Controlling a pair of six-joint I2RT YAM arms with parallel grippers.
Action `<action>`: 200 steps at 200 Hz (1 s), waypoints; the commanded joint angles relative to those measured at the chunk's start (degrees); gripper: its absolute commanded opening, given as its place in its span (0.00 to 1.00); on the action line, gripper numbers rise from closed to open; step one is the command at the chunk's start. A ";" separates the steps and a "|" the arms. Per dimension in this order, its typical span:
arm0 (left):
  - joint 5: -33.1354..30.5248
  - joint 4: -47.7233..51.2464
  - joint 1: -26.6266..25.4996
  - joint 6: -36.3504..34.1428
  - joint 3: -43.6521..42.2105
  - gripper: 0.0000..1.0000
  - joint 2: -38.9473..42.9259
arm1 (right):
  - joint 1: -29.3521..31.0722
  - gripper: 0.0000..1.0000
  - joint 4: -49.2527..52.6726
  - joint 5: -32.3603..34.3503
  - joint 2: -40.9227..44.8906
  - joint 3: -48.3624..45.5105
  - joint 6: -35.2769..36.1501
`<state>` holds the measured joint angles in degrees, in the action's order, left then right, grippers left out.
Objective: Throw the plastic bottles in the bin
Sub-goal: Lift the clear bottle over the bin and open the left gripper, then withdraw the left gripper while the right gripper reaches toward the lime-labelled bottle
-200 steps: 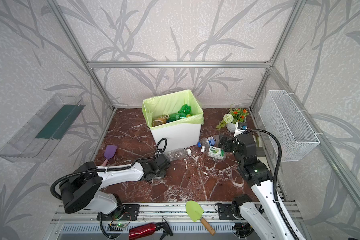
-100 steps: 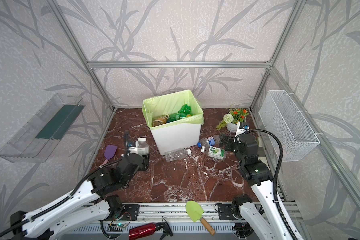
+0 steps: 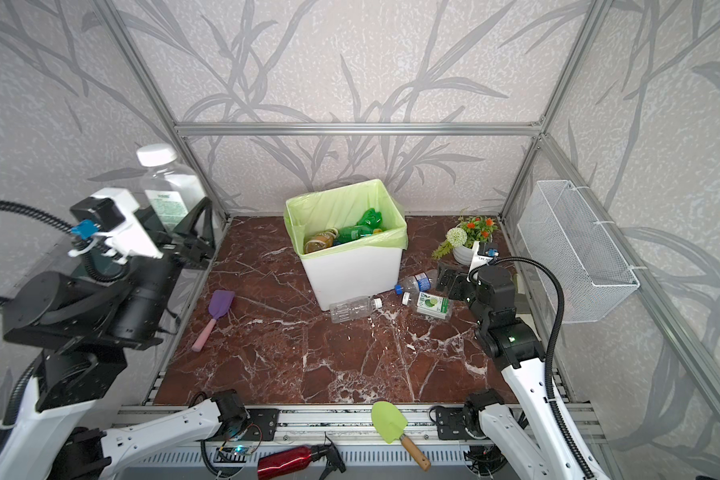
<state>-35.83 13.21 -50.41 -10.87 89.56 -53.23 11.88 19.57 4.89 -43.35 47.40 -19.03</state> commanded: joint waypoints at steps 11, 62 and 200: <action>14.63 5.83 2.48 6.27 1.05 0.41 -18.58 | -0.48 0.99 0.98 0.96 1.75 0.48 1.49; 19.17 17.82 8.88 14.51 11.44 0.94 -30.22 | -2.84 0.99 5.19 -1.39 2.83 3.18 4.06; 12.65 4.63 5.94 1.82 -2.74 0.99 -7.44 | -3.97 0.99 6.15 -0.89 -0.63 0.56 -2.62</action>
<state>-22.57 16.95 -44.51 -7.35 89.82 -61.41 8.16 24.64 3.73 -41.98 47.29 -19.94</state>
